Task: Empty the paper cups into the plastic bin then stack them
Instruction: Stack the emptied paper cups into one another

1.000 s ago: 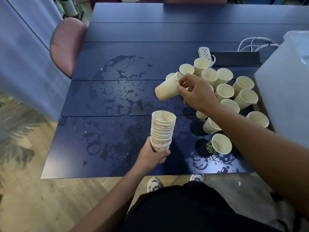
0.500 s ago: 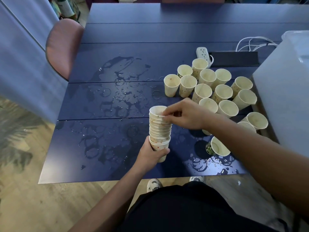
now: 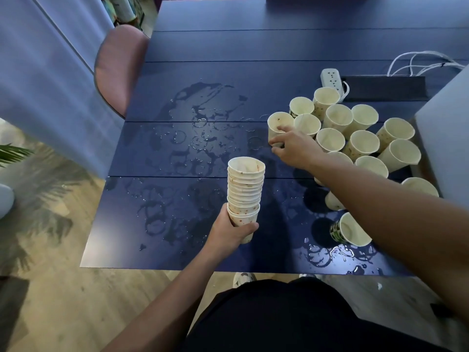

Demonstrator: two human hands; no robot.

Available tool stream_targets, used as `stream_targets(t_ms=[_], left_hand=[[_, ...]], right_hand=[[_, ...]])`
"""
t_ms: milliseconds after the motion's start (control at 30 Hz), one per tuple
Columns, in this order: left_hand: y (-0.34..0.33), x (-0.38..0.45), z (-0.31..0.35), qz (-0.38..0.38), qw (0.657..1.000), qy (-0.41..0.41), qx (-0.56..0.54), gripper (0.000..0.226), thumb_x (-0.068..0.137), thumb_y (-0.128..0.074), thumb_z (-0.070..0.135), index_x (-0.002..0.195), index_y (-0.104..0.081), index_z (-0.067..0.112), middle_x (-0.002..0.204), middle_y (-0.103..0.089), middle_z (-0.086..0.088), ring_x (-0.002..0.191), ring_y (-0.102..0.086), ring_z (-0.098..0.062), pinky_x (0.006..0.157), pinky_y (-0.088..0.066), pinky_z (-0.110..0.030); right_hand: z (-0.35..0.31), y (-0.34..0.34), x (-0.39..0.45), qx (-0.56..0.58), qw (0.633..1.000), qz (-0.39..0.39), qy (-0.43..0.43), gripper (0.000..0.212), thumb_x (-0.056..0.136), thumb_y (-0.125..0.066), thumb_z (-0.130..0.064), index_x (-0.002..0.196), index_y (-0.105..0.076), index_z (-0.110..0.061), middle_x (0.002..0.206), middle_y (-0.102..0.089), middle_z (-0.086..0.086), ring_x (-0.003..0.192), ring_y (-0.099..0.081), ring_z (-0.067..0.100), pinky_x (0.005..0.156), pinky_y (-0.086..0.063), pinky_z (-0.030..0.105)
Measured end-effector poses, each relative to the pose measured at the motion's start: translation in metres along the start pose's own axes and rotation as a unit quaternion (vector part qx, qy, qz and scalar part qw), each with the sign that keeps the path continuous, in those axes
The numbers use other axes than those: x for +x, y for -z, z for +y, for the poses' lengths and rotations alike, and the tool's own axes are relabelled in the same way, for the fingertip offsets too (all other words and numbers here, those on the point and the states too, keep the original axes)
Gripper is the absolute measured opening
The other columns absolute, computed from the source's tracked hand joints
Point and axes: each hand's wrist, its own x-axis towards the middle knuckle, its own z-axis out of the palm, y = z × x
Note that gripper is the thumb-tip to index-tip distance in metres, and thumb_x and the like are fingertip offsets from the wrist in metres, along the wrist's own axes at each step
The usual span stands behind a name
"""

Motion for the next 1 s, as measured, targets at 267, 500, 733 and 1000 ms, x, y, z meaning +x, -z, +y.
stream_targets(t_ms=[267, 500, 733, 1000], left_hand=[[0.009, -0.003, -0.006, 0.005, 1.000, 0.002, -0.004, 0.057, 0.078, -0.085, 0.027, 0.125, -0.053, 0.032, 0.114, -0.066, 0.014, 0.105, -0.064, -0.005, 0.083, -0.055, -0.026], [0.012, -0.001, -0.005, 0.012, 1.000, 0.006, -0.009, 0.057, 0.076, -0.085, 0.026, 0.123, -0.054, 0.031, 0.113, -0.067, 0.013, 0.104, -0.065, -0.006, 0.081, -0.053, -0.024], [0.007, -0.004, -0.004, 0.003, 1.000, -0.001, -0.007, 0.054, 0.078, -0.085, 0.025, 0.121, -0.054, 0.032, 0.112, -0.067, 0.014, 0.104, -0.064, -0.005, 0.080, -0.052, -0.023], [-0.003, -0.010, -0.012, -0.014, 1.000, 0.009, -0.010, 0.050, 0.078, -0.085, 0.029, 0.119, -0.056, 0.032, 0.109, -0.069, 0.012, 0.101, -0.066, -0.007, 0.083, -0.056, -0.030]], right_hand=[[-0.006, -0.011, 0.007, 0.003, 1.000, 0.002, -0.031, 0.028, 0.096, -0.053, -0.017, 0.116, -0.072, -0.011, 0.113, -0.066, 0.016, 0.103, -0.060, 0.038, 0.084, -0.047, 0.036], [-0.039, 0.016, -0.011, 0.185, 0.963, 0.189, 0.045, 0.022, 0.096, -0.062, -0.021, 0.115, -0.074, -0.024, 0.094, -0.069, -0.004, 0.072, -0.058, -0.001, 0.075, -0.045, 0.019], [-0.068, 0.043, -0.057, 0.232, 0.942, 0.184, 0.161, 0.026, 0.096, -0.066, -0.021, 0.121, -0.072, -0.023, 0.089, -0.063, -0.019, 0.072, -0.056, -0.003, 0.070, -0.043, 0.010], [-0.065, 0.035, -0.087, 0.260, 0.945, 0.110, 0.166, 0.023, 0.094, -0.069, -0.019, 0.117, -0.074, -0.021, 0.102, -0.069, -0.021, 0.090, -0.064, -0.005, 0.081, -0.050, 0.013]])
